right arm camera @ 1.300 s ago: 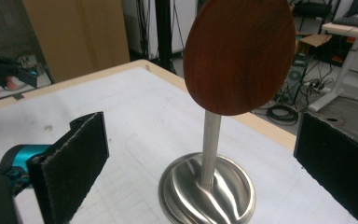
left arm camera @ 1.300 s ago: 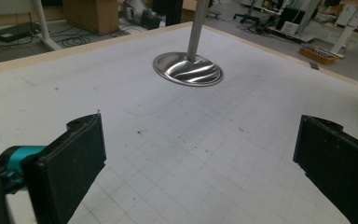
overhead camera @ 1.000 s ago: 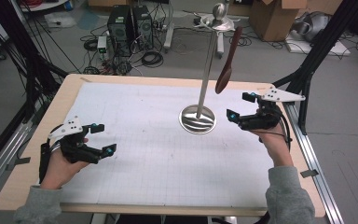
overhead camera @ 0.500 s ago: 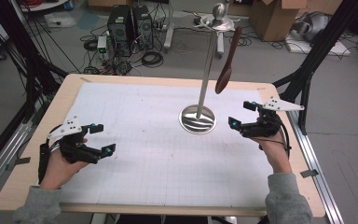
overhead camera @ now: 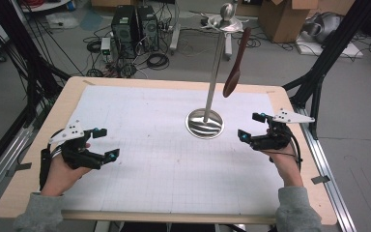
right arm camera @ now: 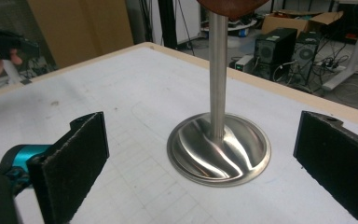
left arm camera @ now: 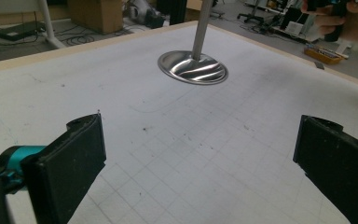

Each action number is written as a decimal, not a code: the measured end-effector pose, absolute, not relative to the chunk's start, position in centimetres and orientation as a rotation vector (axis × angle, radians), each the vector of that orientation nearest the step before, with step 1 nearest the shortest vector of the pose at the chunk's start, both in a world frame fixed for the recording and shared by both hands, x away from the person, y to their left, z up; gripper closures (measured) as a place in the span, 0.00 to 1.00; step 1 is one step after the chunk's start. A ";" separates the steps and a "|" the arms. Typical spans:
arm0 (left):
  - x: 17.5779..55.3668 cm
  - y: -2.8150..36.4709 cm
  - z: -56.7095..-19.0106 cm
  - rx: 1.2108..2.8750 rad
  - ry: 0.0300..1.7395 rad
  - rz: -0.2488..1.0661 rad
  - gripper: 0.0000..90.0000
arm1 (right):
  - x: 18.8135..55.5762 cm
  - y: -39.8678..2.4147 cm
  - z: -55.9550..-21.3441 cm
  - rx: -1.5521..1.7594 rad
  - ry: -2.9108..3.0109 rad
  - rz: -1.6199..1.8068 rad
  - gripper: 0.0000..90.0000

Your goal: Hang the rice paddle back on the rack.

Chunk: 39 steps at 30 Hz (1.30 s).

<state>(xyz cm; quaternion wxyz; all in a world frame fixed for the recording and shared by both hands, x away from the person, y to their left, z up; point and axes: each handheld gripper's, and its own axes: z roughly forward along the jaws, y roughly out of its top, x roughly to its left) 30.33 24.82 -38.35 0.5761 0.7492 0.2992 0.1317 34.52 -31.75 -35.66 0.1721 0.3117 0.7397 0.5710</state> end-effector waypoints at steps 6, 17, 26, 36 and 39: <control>30.3 24.9 -38.2 1.749 0.697 0.315 0.03 | 33.9 -31.4 -35.6 0.855 2.082 1.610 0.02; 30.3 24.9 -38.3 1.757 0.697 0.313 0.03 | 33.5 -31.3 -36.9 0.897 2.080 1.654 0.02; 30.2 24.9 -38.2 1.752 0.699 0.317 0.03 | 32.7 -32.1 -37.9 0.897 2.076 1.634 0.02; 30.2 25.1 -38.2 1.748 0.700 0.321 0.03 | 31.8 -32.1 -38.7 0.887 2.073 1.608 0.02; 30.2 25.1 -38.2 1.753 0.700 0.319 0.03 | 31.6 -32.3 -39.1 0.906 2.064 1.614 0.02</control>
